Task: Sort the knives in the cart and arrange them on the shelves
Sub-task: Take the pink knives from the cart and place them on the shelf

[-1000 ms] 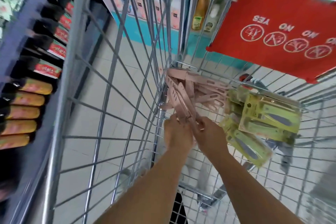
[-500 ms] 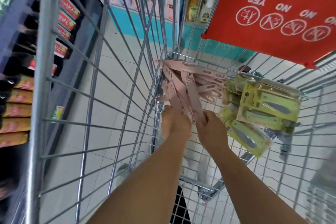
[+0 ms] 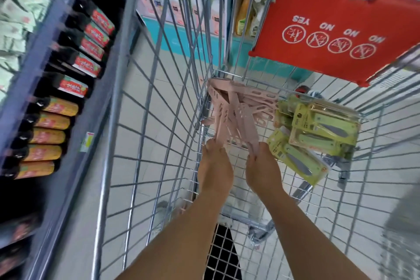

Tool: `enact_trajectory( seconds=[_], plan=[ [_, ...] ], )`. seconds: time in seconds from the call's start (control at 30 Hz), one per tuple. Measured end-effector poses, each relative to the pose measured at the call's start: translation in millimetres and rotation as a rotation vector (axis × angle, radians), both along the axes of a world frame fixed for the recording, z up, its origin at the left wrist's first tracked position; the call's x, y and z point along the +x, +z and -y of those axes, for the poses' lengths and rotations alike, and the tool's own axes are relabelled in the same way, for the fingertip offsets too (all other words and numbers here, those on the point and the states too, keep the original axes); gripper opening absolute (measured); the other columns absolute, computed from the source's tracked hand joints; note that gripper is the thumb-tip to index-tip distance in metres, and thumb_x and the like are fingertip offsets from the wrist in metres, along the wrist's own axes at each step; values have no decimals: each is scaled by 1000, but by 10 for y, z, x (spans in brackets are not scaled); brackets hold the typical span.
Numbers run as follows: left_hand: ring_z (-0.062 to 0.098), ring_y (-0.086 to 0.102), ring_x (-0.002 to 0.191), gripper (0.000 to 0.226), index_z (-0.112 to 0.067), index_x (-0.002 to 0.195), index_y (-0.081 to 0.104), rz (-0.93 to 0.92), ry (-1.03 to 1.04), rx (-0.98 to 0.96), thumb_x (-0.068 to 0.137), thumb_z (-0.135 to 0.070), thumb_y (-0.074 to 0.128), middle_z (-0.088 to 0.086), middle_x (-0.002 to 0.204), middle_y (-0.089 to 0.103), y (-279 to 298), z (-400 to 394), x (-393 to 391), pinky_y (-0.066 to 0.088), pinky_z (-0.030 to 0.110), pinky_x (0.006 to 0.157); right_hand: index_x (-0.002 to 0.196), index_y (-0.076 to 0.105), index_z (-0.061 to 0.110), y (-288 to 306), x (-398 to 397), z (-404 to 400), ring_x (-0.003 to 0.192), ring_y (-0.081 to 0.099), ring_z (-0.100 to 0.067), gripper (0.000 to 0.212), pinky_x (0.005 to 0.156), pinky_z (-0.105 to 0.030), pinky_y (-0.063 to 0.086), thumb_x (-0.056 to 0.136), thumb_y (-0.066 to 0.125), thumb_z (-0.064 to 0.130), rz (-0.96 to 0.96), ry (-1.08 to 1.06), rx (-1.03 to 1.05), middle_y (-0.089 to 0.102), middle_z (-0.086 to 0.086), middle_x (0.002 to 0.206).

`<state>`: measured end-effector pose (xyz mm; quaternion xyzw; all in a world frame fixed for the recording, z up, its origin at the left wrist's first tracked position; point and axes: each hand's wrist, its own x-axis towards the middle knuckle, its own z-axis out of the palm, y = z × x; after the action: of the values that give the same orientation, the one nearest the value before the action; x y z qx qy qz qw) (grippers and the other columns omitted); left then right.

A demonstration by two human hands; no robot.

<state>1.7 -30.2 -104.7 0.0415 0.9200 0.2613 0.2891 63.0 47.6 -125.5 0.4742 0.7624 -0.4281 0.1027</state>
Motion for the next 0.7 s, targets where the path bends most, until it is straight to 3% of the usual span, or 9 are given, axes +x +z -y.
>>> enact_trajectory(
  seconds=[0.1, 0.2, 0.3, 0.37, 0.43, 0.53, 0.6, 0.67, 0.7],
  plan=[
    [25, 57, 84, 25, -11, 123, 44, -31, -19, 86, 99, -15, 36, 7, 108, 55, 295, 35, 58, 48, 39, 66, 99, 40, 23, 344, 50, 96, 74, 51, -25, 7, 58, -30, 33, 102, 33, 22, -130, -29, 25, 53, -7, 92],
    [14, 54, 76, 29, -22, 128, 41, -63, -16, 183, 99, -19, 36, -2, 105, 57, 682, 44, 79, 40, 30, 60, 103, 40, 27, 711, 76, 166, 65, 52, -20, 7, 50, -28, 32, 101, 34, 31, -225, -122, 70, 53, 2, 78],
    [0, 55, 69, 30, -32, 126, 38, -111, 6, 287, 98, -20, 39, -19, 88, 56, 1082, 102, 75, 39, 16, 54, 119, 42, 25, 1133, 56, 241, 62, 50, -4, 20, 49, -21, 32, 100, 39, 24, -342, -145, 151, 50, 11, 76],
    [-2, 55, 67, 30, -30, 127, 40, -145, 18, 349, 98, -21, 41, -18, 87, 56, 1359, 160, 45, 35, 8, 52, 120, 42, 27, 1431, 33, 293, 63, 50, -1, 22, 51, -20, 34, 99, 40, 23, -409, -148, 198, 48, 13, 76],
    [4, 58, 80, 33, -24, 131, 44, -189, 13, 400, 98, -21, 42, -7, 104, 61, 1637, 248, -9, 40, 9, 63, 116, 44, 31, 1732, -8, 377, 64, 52, -6, 19, 52, -25, 37, 99, 41, 24, -464, -144, 235, 53, 9, 78],
    [24, 59, 104, 35, -16, 132, 47, -242, 29, 469, 97, -21, 45, 5, 121, 62, 2064, 465, -122, 44, 31, 85, 115, 46, 33, 2149, -114, 559, 69, 55, -18, 23, 54, -30, 41, 97, 44, 20, -534, -114, 288, 58, 3, 82],
    [25, 59, 99, 25, -15, 121, 52, -328, 53, 535, 97, -20, 47, 6, 110, 65, 2336, 707, -228, 42, 22, 79, 124, 49, 24, 2416, -227, 739, 77, 58, -23, 28, 64, -37, 47, 96, 45, 19, -577, -88, 296, 60, -1, 93],
    [18, 56, 78, 9, -23, 101, 51, -416, 71, 607, 96, -16, 48, -4, 84, 59, 2594, 1033, -355, 36, 10, 62, 124, 51, 20, 2675, -354, 988, 79, 59, -27, 30, 68, -44, 50, 95, 46, 16, -625, -45, 295, 61, -3, 95],
    [9, 50, 67, 15, -29, 92, 48, -451, 89, 636, 96, -14, 48, -11, 73, 52, 2712, 1217, -423, 33, 9, 57, 123, 51, 21, 2799, -423, 1141, 78, 60, -27, 29, 68, -45, 51, 95, 46, 16, -647, -18, 297, 62, -3, 94]
  ],
)
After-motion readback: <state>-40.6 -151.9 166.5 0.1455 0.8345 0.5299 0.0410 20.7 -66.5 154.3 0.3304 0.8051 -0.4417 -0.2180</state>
